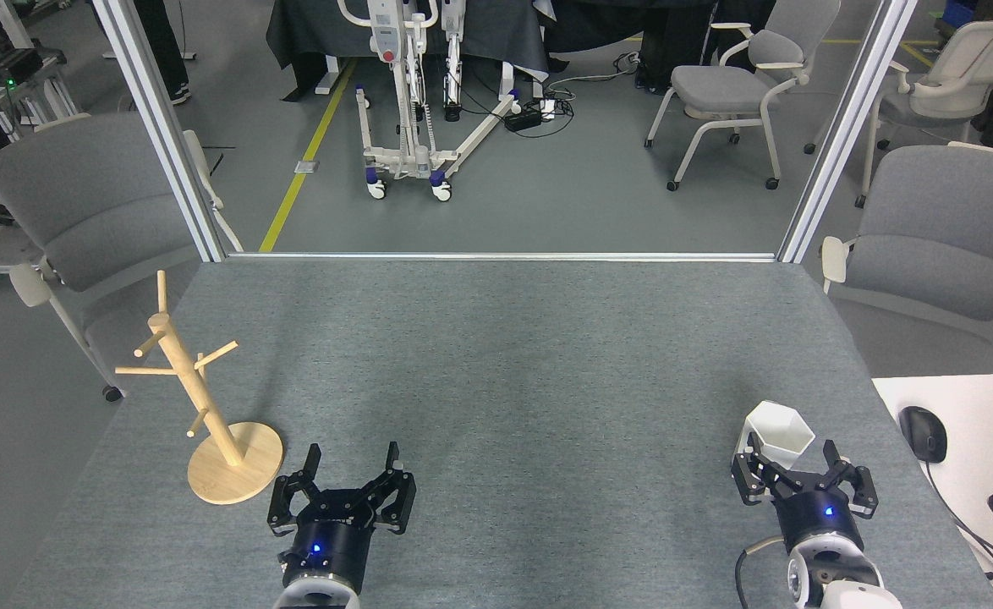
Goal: Hang cup on storage rack
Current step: 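Close the right gripper on the white cup rim, then lift the white cup with the right gripper, then carry the cup toward the left gripper at table center, then grasp the cup with the left gripper and release the right gripper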
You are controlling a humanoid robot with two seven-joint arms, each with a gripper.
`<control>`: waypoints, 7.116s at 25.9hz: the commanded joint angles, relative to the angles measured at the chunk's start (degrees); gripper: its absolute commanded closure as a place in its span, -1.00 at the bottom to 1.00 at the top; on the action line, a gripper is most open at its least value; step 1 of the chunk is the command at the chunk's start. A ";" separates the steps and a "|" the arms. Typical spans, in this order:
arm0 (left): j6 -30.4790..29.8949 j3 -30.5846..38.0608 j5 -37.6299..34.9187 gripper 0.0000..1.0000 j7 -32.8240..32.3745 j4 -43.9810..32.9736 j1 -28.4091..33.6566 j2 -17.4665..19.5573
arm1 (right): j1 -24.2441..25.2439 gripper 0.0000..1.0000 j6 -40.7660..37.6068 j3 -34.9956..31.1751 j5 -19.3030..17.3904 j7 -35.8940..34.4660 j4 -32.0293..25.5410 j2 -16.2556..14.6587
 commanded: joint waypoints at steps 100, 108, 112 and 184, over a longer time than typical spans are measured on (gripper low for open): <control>-5.18 -0.27 0.18 -0.99 0.96 3.00 -1.23 -0.24 | -11.49 0.75 -0.12 4.29 -3.86 0.45 15.49 -1.73; -8.25 -4.22 -0.09 -0.99 1.05 2.74 -1.14 0.20 | -10.96 0.83 0.75 1.04 -16.43 12.75 -0.07 -3.05; -8.43 -9.05 -0.70 -0.99 1.14 2.74 -1.14 0.29 | -9.55 0.92 0.84 -0.02 -21.97 17.24 -10.79 -1.29; -10.45 -16.52 -21.53 0.90 0.08 6.43 -19.07 2.93 | -6.39 1.00 46.90 39.97 -25.39 22.16 -31.89 19.63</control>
